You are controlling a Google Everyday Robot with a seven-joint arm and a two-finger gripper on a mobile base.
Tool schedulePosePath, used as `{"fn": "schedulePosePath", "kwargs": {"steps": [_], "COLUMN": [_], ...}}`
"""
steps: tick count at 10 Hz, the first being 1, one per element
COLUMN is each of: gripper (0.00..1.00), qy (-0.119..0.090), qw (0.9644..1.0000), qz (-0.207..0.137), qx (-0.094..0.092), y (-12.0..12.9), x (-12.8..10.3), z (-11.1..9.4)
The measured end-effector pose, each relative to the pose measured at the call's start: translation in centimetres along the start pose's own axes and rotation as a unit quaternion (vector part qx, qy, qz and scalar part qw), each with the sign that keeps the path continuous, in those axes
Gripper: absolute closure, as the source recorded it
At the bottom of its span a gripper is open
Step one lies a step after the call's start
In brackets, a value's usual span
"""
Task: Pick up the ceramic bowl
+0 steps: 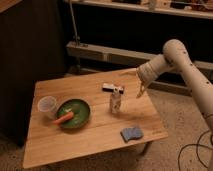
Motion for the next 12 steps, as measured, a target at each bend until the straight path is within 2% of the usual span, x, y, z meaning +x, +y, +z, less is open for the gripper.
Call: {"fn": "schedulePosePath", "kwargs": {"steps": [1, 2, 3, 4, 5, 6, 7, 8, 12], "gripper": [0.20, 0.20, 0.20, 0.20, 0.20, 0.20, 0.20, 0.20, 0.20], "qy": [0.010, 0.025, 0.038, 0.049, 0.062, 0.069, 0.072, 0.069, 0.070], "qw": [0.9986, 0.9931, 0.9848, 0.9735, 0.9572, 0.9452, 0.9355, 0.9337, 0.9345], "qz": [-0.052, -0.115, -0.169, -0.223, -0.282, -0.318, -0.346, -0.351, -0.349], "qx": [0.001, 0.003, 0.007, 0.013, 0.018, 0.019, 0.016, 0.013, 0.014], "y": [-0.2, -0.2, -0.2, -0.1, -0.1, -0.3, -0.9, -1.3, -1.3], "x": [-1.8, -4.2, -6.4, -8.4, -10.3, -11.2, -12.0, -12.2, -12.1], "z": [0.6, 1.4, 2.3, 3.1, 4.2, 5.2, 6.5, 7.0, 6.9]}}
